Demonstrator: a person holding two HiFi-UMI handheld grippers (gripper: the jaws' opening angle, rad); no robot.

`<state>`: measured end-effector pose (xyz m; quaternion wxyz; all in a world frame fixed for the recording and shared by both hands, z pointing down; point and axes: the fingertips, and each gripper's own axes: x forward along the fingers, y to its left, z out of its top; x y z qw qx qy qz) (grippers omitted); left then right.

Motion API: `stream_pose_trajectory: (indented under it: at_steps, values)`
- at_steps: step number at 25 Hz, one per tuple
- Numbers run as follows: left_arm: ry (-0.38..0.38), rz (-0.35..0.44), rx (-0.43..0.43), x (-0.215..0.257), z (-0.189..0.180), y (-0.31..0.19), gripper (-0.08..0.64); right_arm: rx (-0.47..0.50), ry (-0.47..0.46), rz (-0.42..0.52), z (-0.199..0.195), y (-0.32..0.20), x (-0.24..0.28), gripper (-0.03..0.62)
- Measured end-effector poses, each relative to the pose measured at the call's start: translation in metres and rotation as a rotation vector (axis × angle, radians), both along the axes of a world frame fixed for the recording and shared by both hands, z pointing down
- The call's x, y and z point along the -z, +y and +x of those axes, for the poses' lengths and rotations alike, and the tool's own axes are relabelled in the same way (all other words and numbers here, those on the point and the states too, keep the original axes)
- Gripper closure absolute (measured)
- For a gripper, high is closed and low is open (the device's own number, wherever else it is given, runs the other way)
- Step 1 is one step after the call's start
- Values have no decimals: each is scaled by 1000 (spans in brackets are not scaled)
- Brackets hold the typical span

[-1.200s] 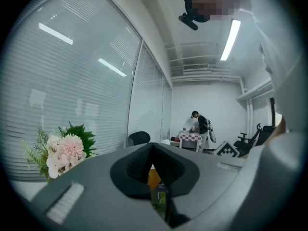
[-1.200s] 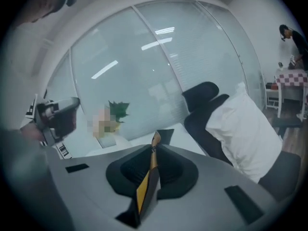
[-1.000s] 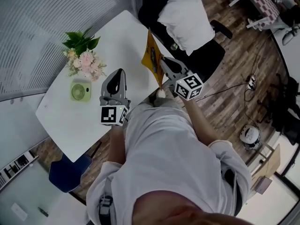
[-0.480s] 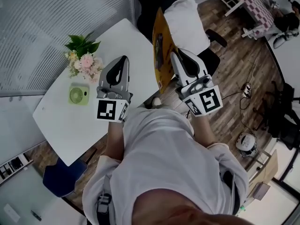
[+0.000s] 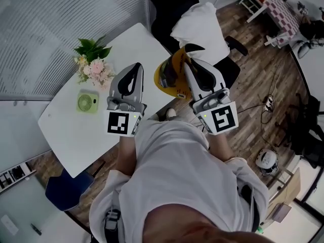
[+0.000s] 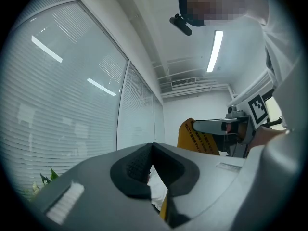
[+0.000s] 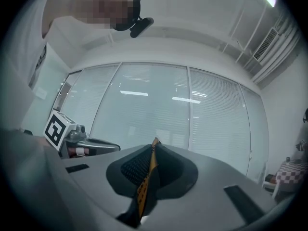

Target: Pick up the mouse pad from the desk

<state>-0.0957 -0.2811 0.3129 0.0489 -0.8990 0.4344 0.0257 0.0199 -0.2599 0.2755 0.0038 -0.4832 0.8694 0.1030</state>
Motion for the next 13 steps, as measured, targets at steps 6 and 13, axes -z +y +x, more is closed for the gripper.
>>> stream_pose_trajectory:
  at_steps: [6,13]
  values:
    - [-32,-12,-6,-8,3,3,569,-14,-20,-19,0,-1,-7,566]
    - [-44,-34,-25,-20,8,2,571,-26,-2,-15,3,-4,-7,566]
